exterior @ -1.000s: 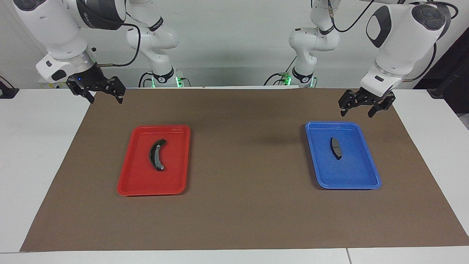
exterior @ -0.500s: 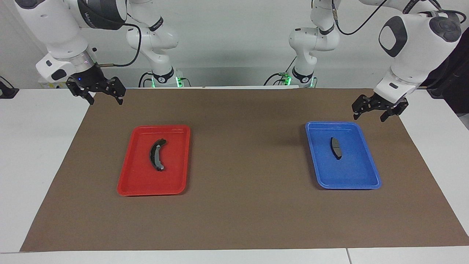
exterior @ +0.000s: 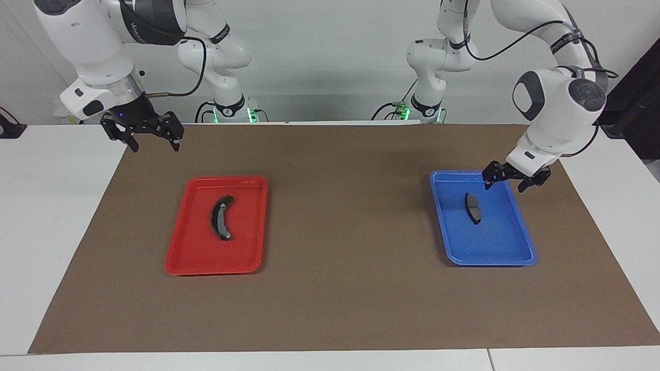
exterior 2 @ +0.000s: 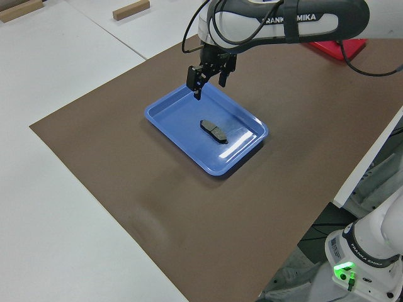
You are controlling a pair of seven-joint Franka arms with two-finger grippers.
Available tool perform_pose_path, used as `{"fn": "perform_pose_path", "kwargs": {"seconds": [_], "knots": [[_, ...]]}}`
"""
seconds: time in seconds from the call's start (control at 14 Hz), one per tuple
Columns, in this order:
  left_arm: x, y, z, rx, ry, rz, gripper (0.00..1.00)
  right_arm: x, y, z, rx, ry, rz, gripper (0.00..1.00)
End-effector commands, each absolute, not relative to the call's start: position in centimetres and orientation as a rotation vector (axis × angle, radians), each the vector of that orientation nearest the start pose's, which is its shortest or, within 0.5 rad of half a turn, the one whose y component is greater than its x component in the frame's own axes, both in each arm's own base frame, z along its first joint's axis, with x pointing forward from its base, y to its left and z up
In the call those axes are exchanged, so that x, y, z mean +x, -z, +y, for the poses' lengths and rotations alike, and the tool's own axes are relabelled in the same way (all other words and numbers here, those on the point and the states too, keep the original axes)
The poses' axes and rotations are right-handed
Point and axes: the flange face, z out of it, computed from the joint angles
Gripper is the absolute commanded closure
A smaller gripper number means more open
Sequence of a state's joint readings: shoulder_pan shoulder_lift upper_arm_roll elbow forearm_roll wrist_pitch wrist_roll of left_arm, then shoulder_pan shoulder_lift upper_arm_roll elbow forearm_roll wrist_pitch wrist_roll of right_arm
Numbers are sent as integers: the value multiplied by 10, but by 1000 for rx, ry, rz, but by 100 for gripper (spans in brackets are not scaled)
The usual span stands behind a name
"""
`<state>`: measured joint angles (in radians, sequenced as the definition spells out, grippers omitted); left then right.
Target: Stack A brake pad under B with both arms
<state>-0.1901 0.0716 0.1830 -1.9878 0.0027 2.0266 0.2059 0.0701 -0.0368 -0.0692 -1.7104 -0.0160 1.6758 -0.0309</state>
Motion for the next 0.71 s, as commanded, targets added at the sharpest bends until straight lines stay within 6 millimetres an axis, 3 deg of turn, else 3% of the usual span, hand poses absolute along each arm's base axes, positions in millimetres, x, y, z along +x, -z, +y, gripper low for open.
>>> {"fn": "perform_pose_path", "kwargs": {"seconds": [0.0,0.21,0.36,0.5,0.64], "knots": [[543,-379,-9,-3100,-33,370,1,545,-566,13,-3107,7,-81,1],[522,-334,-9,-3102,-7,354,1,565,-516,17,-3085,-24,-37,1],[514,-315,-9,-3101,22,336,1,572,-485,20,-3088,-19,-40,1],[513,-309,-9,-3101,56,308,1,571,-458,24,-3089,-40,-44,1],[512,-306,-9,-3102,52,303,2,573,-445,31,-3090,-48,-51,1]]}}
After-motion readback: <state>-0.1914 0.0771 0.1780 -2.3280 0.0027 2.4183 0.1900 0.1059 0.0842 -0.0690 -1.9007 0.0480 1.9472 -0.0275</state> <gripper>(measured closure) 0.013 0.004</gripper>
